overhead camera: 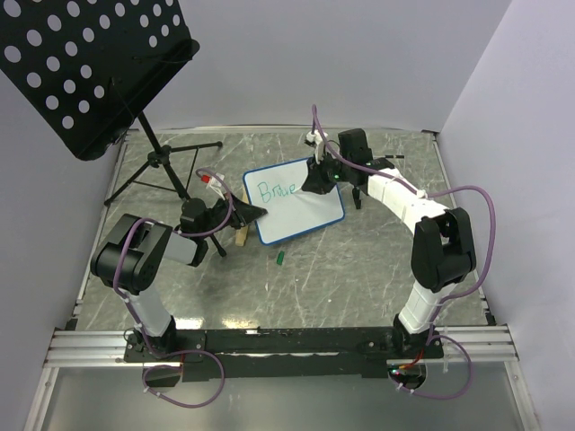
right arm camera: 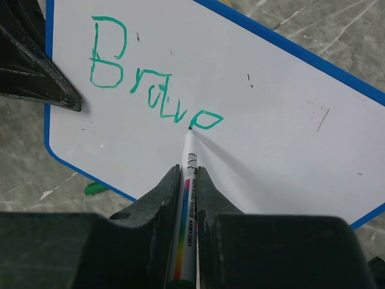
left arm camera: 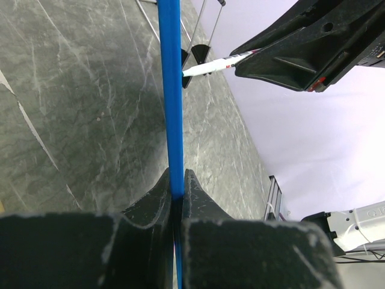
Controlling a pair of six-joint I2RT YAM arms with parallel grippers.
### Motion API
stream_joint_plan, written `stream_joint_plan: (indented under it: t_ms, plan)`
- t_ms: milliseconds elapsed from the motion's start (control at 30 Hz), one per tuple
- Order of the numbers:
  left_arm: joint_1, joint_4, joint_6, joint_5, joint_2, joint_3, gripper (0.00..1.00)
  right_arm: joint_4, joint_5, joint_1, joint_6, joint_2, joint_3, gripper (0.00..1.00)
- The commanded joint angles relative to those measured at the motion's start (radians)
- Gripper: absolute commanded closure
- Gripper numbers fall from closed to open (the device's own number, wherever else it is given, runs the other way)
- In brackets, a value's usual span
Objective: Write a sentence on the whiteboard
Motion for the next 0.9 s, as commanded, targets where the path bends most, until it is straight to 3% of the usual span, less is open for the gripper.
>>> stream_joint_plan:
  t_ms: [0, 600, 867]
  plan:
    - [-0.007, 0.224, 0.022, 0.042, -0.037, 0.025, 0.99, -0.014, 0.034, -0.007, -0.017, -0.032, -0.019, 1.00]
    - [-0.004, 0.224, 0.024, 0.045, -0.044, 0.014, 0.99, -0.005, 0.031, -0.056, 0.001, -0.037, 0.008, 1.00]
    - [-0.004, 0.225, 0.024, 0.046, -0.047, 0.014, 0.99, 0.027, -0.060, -0.110, 0.061, -0.100, 0.051, 1.00]
